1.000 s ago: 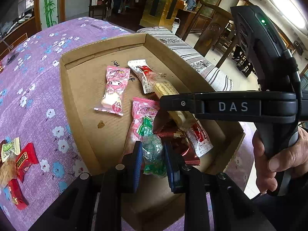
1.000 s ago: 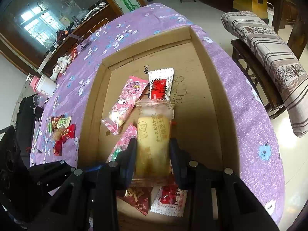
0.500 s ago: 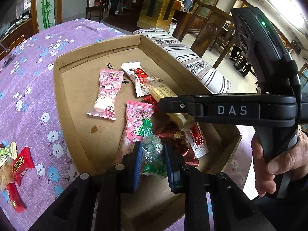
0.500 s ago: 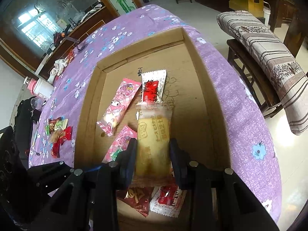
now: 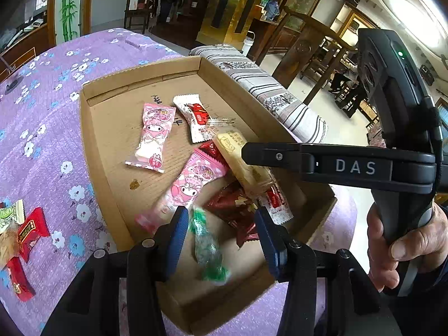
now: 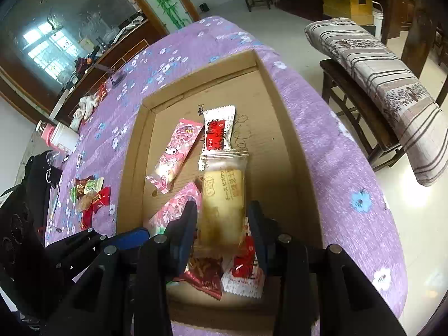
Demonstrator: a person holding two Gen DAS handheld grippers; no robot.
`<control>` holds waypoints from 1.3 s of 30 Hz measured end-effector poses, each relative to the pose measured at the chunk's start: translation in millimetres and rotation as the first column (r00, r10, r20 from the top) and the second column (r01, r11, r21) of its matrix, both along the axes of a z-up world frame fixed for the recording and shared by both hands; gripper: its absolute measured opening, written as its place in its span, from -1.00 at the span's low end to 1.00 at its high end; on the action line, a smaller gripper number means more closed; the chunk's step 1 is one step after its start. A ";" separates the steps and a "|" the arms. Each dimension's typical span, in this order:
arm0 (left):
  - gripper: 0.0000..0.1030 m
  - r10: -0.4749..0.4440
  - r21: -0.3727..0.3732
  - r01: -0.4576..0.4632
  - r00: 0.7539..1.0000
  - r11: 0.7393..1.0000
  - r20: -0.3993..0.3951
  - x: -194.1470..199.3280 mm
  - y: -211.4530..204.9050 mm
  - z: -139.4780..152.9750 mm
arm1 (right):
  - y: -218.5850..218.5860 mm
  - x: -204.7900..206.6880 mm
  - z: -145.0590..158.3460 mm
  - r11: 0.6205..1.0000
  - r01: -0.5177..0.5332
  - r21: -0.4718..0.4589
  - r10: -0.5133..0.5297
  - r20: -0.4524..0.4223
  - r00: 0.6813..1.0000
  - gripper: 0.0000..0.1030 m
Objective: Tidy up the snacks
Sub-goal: 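Open the left tool to drop the green candy while the right tool releases the cake packet, then move both tools back over the snack pile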
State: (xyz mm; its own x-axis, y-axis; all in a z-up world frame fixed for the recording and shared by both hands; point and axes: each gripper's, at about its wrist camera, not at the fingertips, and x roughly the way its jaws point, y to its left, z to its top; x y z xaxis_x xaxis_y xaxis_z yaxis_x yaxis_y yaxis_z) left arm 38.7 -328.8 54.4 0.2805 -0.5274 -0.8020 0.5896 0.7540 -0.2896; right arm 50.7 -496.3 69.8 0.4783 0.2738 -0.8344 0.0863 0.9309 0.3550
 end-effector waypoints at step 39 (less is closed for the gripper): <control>0.01 0.342 -0.053 -0.342 0.940 0.938 0.001 -48.9 248.9 13.0 | 202.0 -52.4 11.2 0.973 -0.232 0.000 0.232 0.050 0.971 -0.07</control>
